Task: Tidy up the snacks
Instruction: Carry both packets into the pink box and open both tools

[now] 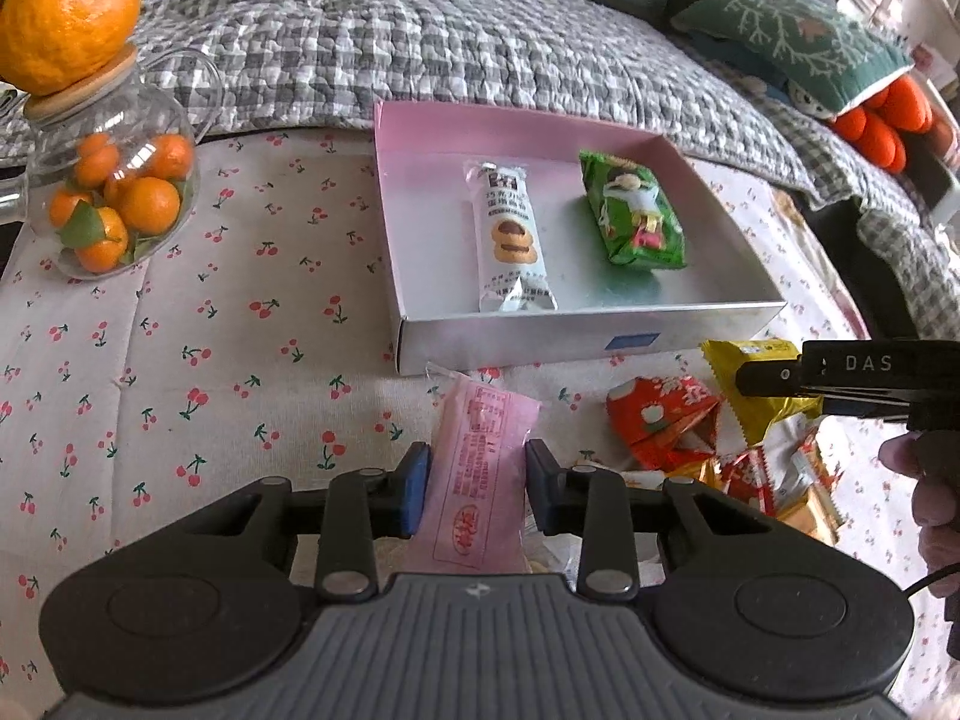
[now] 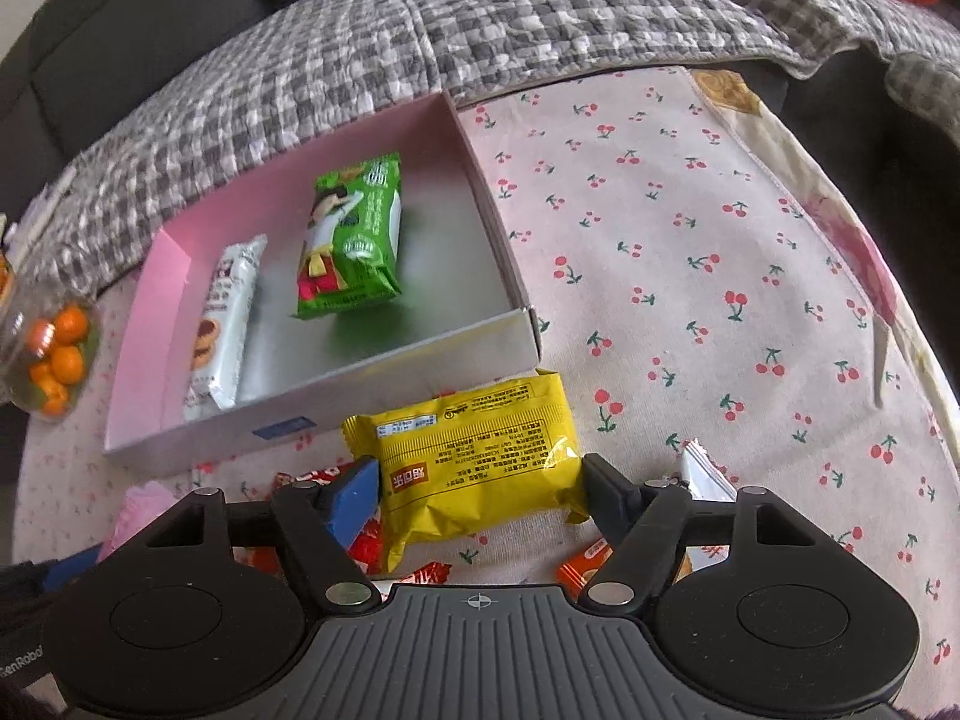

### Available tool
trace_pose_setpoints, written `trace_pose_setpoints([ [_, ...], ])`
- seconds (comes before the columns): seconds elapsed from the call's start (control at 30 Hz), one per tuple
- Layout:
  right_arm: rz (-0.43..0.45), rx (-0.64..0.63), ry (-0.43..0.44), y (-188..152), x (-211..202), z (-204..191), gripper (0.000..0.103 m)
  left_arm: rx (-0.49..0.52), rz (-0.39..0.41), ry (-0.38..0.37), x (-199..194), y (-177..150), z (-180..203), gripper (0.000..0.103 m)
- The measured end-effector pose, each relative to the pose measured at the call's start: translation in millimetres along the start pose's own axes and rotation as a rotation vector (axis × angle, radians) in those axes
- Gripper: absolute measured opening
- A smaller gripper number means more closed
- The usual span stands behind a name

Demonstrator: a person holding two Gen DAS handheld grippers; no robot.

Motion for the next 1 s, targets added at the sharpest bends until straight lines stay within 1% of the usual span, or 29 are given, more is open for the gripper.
trace_pose_setpoints([
  [0.03,0.003,0.006,0.002,0.8,-2.3,0.5,0.073,-0.005,0.007,-0.005,-3.0,0.9,0.5,0.031],
  [0.07,0.005,0.012,0.006,1.6,-4.3,0.9,0.073,-0.029,0.01,0.009,-5.3,1.7,0.2,0.031],
  [0.17,0.008,0.034,0.023,3.8,-10.4,2.2,0.073,-0.041,0.03,-0.009,-13.2,5.9,3.8,0.031],
  [0.37,0.039,0.096,0.081,16.3,-21.5,2.9,0.073,-0.055,0.079,-0.015,-16.3,27.8,15.8,0.031],
  [0.57,0.07,0.147,0.122,25.8,-27.1,8.6,0.073,-0.028,0.101,-0.029,1.6,54.4,33.2,0.031],
  [0.7,0.13,0.17,0.166,35.7,-32.2,12.3,0.073,-0.028,0.117,-0.05,15.1,71.4,42.7,0.031],
  [0.8,0.164,0.2,0.199,43.0,-31.9,15.3,0.073,-0.032,0.125,-0.059,25.8,78.0,47.7,0.031],
  [1.0,0.185,0.226,0.239,51.3,-20.6,12.8,0.073,-0.033,0.129,-0.049,43.7,83.6,53.0,0.031],
])
Point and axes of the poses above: each gripper's, at about its wrist camera, not at the fingertips, and x roughly the way its jaws point, z to its right, y to its top, the point moved 5 cm from there along x, roughly the way its jaws point, and after that the axes turned 2 degrees about y, right-handed, at the moved point
